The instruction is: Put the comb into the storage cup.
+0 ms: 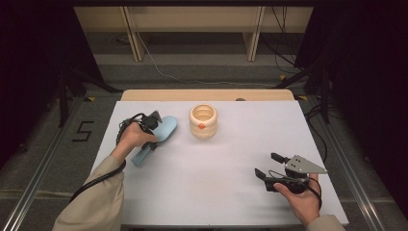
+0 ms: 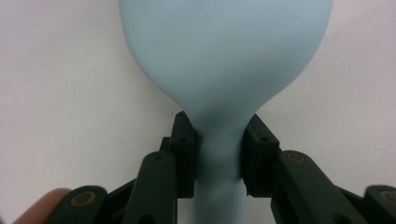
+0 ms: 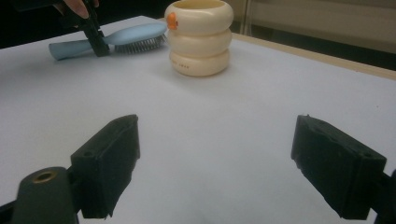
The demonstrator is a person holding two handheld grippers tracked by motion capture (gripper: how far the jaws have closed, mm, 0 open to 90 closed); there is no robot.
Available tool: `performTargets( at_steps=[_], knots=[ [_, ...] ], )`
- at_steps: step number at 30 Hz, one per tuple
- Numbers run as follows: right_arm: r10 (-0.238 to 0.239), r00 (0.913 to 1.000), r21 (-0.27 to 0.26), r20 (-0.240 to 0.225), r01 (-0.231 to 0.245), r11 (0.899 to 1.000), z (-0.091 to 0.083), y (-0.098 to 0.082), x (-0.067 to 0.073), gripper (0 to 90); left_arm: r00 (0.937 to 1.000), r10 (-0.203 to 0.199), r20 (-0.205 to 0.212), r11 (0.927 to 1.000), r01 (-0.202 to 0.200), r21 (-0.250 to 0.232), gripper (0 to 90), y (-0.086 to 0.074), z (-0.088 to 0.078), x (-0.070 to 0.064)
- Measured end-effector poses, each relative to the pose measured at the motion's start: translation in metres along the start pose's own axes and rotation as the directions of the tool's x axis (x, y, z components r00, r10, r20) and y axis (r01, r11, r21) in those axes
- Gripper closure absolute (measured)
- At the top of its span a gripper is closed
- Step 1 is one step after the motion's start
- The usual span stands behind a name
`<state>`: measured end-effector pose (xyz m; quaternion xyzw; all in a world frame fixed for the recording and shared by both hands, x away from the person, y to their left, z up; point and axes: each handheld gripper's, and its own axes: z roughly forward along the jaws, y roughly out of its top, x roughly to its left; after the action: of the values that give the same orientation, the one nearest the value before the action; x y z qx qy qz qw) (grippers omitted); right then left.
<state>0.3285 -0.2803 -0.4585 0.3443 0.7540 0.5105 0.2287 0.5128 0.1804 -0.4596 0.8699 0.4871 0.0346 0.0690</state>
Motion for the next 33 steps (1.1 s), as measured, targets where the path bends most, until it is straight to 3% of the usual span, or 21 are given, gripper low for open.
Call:
performTargets(
  at_steps=[18, 27, 33],
  knots=[
    [0.000, 1.0000, 0.001, 0.000, 0.000, 1.000, 0.001, 0.000, 0.000, 16.2, 0.9992, -0.038, 0.009, 0.9985, 0.038, -0.040, 69.8, -0.005, 0.000, 0.001],
    [0.003, 1.0000, 0.004, 0.001, -0.003, 1.000, 0.001, 0.000, 0.000, 16.2, 0.9957, -0.074, 0.056, 0.9942, 0.078, -0.074, 69.9, -0.010, -0.001, 0.007],
    [0.004, 1.0000, 0.004, 0.001, -0.004, 1.000, 0.001, 0.000, 0.000, 16.2, 0.9951, -0.079, 0.060, 0.9916, 0.084, -0.098, 69.9, -0.015, -0.003, 0.010]
  ],
)
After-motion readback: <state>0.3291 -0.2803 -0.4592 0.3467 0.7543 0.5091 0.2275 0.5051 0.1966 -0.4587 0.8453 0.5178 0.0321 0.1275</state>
